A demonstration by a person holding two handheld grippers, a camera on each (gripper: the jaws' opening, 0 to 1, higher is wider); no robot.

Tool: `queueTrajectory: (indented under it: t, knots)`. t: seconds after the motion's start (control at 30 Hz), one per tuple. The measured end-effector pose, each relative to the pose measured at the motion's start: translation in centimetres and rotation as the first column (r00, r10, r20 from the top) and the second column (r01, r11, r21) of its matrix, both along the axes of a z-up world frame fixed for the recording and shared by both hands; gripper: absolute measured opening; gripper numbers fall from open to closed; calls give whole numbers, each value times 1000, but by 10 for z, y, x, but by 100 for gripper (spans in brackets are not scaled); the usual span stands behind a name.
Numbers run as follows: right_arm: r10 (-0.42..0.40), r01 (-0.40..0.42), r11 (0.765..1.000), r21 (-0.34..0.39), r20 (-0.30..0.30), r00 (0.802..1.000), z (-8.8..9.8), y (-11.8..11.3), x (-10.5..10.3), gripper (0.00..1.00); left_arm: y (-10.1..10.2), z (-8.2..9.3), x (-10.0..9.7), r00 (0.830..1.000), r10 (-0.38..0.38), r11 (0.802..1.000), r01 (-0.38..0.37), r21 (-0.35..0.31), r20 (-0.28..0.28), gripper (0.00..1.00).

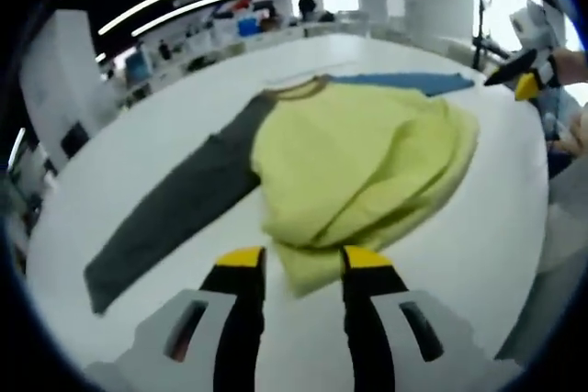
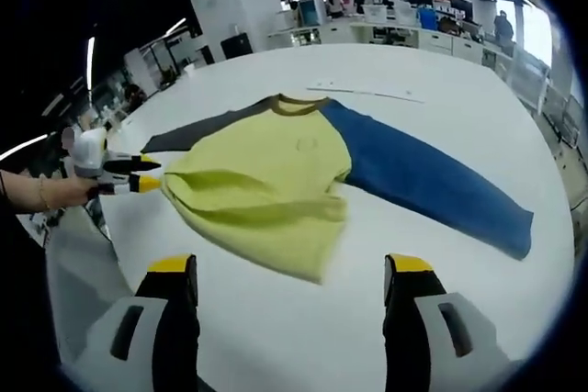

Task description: Fold the garment on the visible template until the final outline fits inside the template.

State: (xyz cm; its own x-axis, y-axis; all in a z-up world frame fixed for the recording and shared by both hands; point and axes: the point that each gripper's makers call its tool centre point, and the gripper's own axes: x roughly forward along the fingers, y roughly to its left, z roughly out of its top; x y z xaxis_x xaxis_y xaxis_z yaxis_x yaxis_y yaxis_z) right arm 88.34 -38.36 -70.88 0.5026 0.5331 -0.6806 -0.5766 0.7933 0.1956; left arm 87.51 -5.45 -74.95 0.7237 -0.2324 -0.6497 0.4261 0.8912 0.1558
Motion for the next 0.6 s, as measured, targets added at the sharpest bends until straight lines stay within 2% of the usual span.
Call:
queueTrajectory:
  t: [0.17,0.47,0.6]
  knots:
    - [27,-27,999,-28,-15,1000,-14,4,13,76,0,-5,4,1000,-12,999,12,31,-2,25]
    - [89,-88,994,-71,10,996,-24,5,36,67,0,-9,1,999,-35,998,36,59,-6,24]
    - [107,-105,991,-87,20,994,-30,5,47,57,0,-8,7,1000,-22,998,22,55,3,21]
